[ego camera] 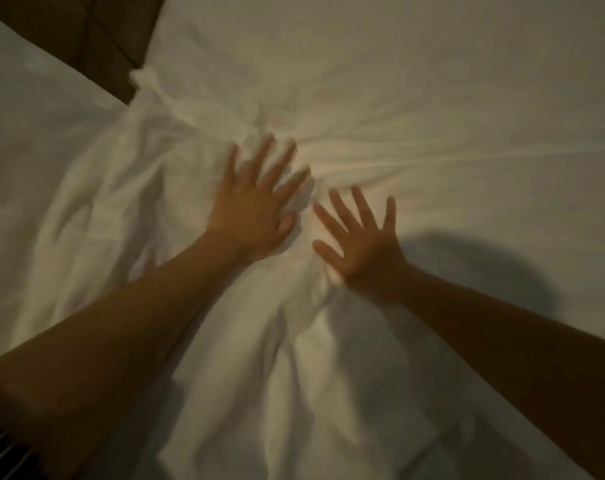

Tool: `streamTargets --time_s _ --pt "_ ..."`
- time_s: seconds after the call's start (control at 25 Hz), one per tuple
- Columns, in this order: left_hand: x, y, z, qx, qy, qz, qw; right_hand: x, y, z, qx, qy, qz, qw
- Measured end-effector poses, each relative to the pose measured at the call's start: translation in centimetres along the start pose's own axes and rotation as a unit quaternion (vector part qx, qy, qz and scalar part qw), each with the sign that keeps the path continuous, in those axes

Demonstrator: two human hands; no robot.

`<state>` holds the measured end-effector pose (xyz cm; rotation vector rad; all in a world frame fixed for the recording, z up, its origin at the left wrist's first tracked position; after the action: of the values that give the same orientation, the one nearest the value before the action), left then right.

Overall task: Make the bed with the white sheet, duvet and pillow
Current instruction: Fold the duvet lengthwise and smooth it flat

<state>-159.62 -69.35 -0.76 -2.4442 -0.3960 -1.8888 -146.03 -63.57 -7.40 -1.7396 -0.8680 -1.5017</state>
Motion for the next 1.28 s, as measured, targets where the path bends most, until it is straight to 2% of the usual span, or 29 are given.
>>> streamTargets --time_s 0.04,0.12,0.24,0.28,0.36,0.44,0.48,0.56,0.64,0.68,0.76,0.88,0.96,1.16,1.28 --pt "-1.8 0.6 1.1 -0.043 -0.007 -0.043 0.998 -0.5 0.3 1.1 0.007 0.002 0.011 1.0" --pt "-4.0 0.7 0.4 -0.013 -0.008 -0.096 0.995 -0.5 0.8 5.4 -0.017 0.028 0.023 0.999" --pt "-1.3 0.9 2.7 0.036 0.018 -0.034 0.999 1.6 2.3 8.3 -0.089 0.042 0.061 0.993" --pt "0.0 2.0 4.6 0.042 0.049 -0.015 0.998 2.2 3.2 7.0 -0.11 0.018 0.065 0.992" --pt "0.7 6.3 8.2 0.013 0.094 -0.057 0.994 2.4 5.6 2.1 -0.133 -0.055 0.045 0.988" --pt "0.1 11.2 8.4 -0.027 0.079 -0.125 0.989 1.8 8.9 -2.2 -0.123 -0.082 -0.001 0.989" --pt "-0.3 12.5 6.8 -0.049 0.052 -0.144 0.987 1.2 10.6 -2.2 -0.099 -0.061 -0.021 0.993" --pt "0.0 13.7 2.8 -0.042 -0.005 -0.106 0.993 0.4 13.2 1.6 -0.087 -0.004 -0.035 0.996" --pt "1.9 14.3 1.9 -0.001 -0.01 -0.053 0.999 1.3 14.6 5.1 -0.138 0.028 -0.021 0.99" --pt "3.0 14.7 3.1 0.023 0.008 -0.055 0.998 2.1 15.2 5.3 -0.171 0.016 -0.009 0.985" --pt "3.9 16.3 8.0 0.022 0.051 -0.054 0.997 4.0 15.8 1.4 -0.194 -0.02 0.032 0.98" --pt "0.5 19.8 12.4 0.003 0.086 -0.116 0.989 3.3 18.2 -5.0 -0.119 -0.08 0.009 0.99" --pt "-2.2 20.9 12.2 0.009 0.09 -0.125 0.988 1.9 20.4 -3.2 -0.091 -0.048 -0.022 0.994" --pt "-3.2 21.2 12.4 0.027 0.136 -0.188 0.972 2.1 22.9 3.8 -0.128 0.0 -0.074 0.989" --pt "-1.8 21.1 12.5 0.059 0.153 -0.128 0.978 2.8 24.4 7.1 -0.144 0.009 -0.079 0.986"
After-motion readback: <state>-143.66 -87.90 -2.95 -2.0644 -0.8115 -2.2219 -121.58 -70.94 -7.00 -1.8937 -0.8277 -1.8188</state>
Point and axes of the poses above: each hand's wrist, its own y-axis away from the middle knuckle, its own x-axis out of the back of the hand, z = x × y, the point moved 7 cm from there along -y, towards the middle knuckle, and after that the axes turned 3 degrees about -x, right-handed, at the moved point
